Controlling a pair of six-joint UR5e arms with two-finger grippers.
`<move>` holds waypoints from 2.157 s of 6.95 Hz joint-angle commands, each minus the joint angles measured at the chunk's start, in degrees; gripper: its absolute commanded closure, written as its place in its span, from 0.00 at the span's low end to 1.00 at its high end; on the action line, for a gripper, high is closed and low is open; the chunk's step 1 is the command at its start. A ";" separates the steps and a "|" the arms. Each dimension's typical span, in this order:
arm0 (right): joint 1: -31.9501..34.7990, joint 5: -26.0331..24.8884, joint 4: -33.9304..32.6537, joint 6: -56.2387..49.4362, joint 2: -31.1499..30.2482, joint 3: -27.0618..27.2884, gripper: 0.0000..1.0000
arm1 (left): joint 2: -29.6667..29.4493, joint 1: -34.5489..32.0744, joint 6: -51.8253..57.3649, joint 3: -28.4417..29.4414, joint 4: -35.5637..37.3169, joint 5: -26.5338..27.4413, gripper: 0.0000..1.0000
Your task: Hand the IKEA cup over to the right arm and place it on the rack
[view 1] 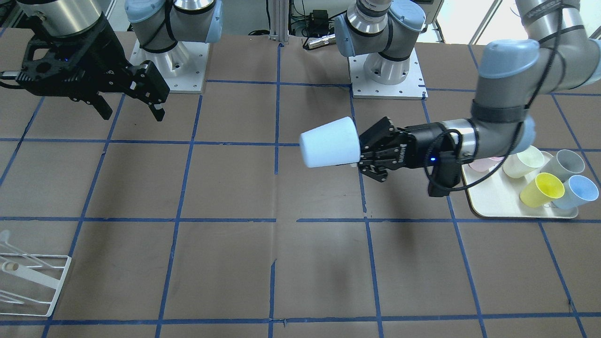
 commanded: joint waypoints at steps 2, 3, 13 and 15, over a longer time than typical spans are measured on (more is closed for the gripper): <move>-11.34 10.54 11.67 -3.40 0.00 -4.10 0.00 | 0.82 -15.46 -0.19 -3.71 0.03 -23.26 1.00; -14.33 14.06 13.00 -3.68 0.00 -4.10 0.00 | 1.08 -16.72 -0.27 -3.89 0.03 -24.02 1.00; -25.44 48.53 43.59 -18.00 -0.70 -0.24 0.00 | 2.05 -24.38 -0.36 -6.09 -0.14 -30.97 1.00; -25.35 48.90 45.43 -16.08 0.95 0.82 0.00 | 1.96 -24.38 -0.36 -6.09 -0.14 -31.14 1.00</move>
